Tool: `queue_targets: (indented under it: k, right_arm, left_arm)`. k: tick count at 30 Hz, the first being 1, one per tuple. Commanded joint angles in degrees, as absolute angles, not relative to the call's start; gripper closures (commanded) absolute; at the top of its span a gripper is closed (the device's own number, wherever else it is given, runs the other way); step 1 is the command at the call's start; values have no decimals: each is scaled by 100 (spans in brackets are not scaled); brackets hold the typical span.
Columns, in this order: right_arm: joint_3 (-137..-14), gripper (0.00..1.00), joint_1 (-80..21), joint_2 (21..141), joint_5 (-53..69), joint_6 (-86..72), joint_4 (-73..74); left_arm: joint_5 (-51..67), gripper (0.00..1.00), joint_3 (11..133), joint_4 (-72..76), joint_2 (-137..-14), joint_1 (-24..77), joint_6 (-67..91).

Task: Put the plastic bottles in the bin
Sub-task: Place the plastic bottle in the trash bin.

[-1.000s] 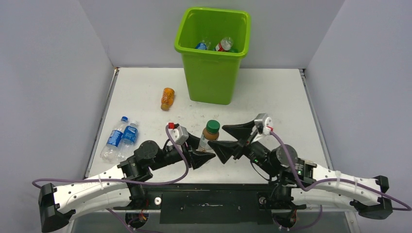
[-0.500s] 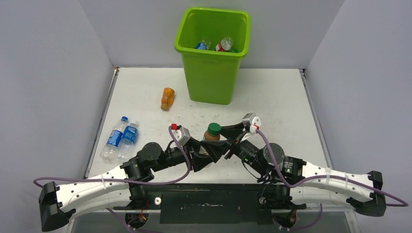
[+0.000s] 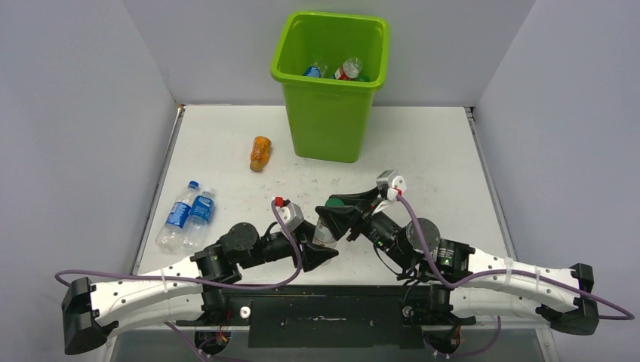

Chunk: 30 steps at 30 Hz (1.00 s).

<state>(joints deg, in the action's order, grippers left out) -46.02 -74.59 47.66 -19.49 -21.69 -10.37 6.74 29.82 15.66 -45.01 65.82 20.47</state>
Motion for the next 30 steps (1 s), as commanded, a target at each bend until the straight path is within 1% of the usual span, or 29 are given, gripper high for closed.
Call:
queue_targets:
  k: [1, 3, 4, 6, 7, 8, 9, 10, 12, 14, 16, 18, 20, 22, 23, 25, 27, 30]
  right_arm:
    - [-4865, 60, -7462, 4834, -2002, -2201, -1030]
    - [-4823, 66, -7459, 4788, -1986, -2194, -1015]
    - [-4825, 71, -7462, 4786, -1981, -2183, -975]
    - [-4882, 92, -7460, 4786, -2004, -2179, -829]
    - [-4915, 94, -7456, 4782, -2029, -2174, -758]
    - [-4935, 95, -7460, 4765, -2010, -2142, -729]
    - [-4965, 95, -7459, 4750, -1997, -2087, -717]
    - [-5014, 95, -7462, 4727, -2000, -1988, -709]
    - [-5280, 95, -7452, 4778, -2080, -1673, -584]
    - [-5831, 95, -7437, 4967, -2197, -1298, -347]
    - [-6294, 95, -7417, 5178, -2331, -945, -233]
    - [-6588, 95, -7399, 5330, -2588, -629, -334]
    - [-6728, 95, -7375, 5455, -2915, -133, -703]
    - [-6549, 95, -7311, 5571, -3410, 502, -1923]
    - [-6493, 95, -7183, 5686, -3521, 865, -2426]
    - [-6608, 95, -6691, 5962, -3390, 960, -3061]
    - [-6780, 95, -5906, 6204, -2820, 466, -3467]
    - [-7084, 95, -4949, 6618, -1879, -377, -4181]
  left_arm:
    - [634, 100, 3226, 1660, -4509, 6661, 1939]
    - [602, 100, 3226, 1664, -4485, 6666, 1922]
    - [587, 100, 3219, 1675, -4471, 6668, 1917]
    - [544, 99, 3209, 1707, -4425, 6671, 1916]
    - [542, 82, 3200, 1723, -4395, 6669, 1916]
    - [568, 48, 3204, 1730, -4364, 6671, 1904]
    - [627, 6, 3207, 1719, -4315, 6666, 1869]
    - [678, 3, 3199, 1715, -4230, 6670, 1823]
    - [498, 4, 3167, 1603, -3927, 6671, 1787]
    - [-3, 4, 3218, 1282, -3516, 6671, 1688]
    - [-584, 4, 3403, 718, -3065, 6671, 1361]
    - [-1357, 4, 3846, -61, -2690, 6663, 1004]
    - [-2522, 4, 4319, -861, -2485, 6662, 737]
    - [-3547, 4, 4691, -1423, -2416, 6662, 586]
    - [-3954, 4, 4786, -1598, -2389, 6662, 457]
    - [-4595, 4, 4792, -1706, -2306, 6662, 298]
    - [-4998, 4, 4556, -1531, -2133, 6662, 250]
    - [-5128, 4, 3954, -1004, -1744, 6654, 158]
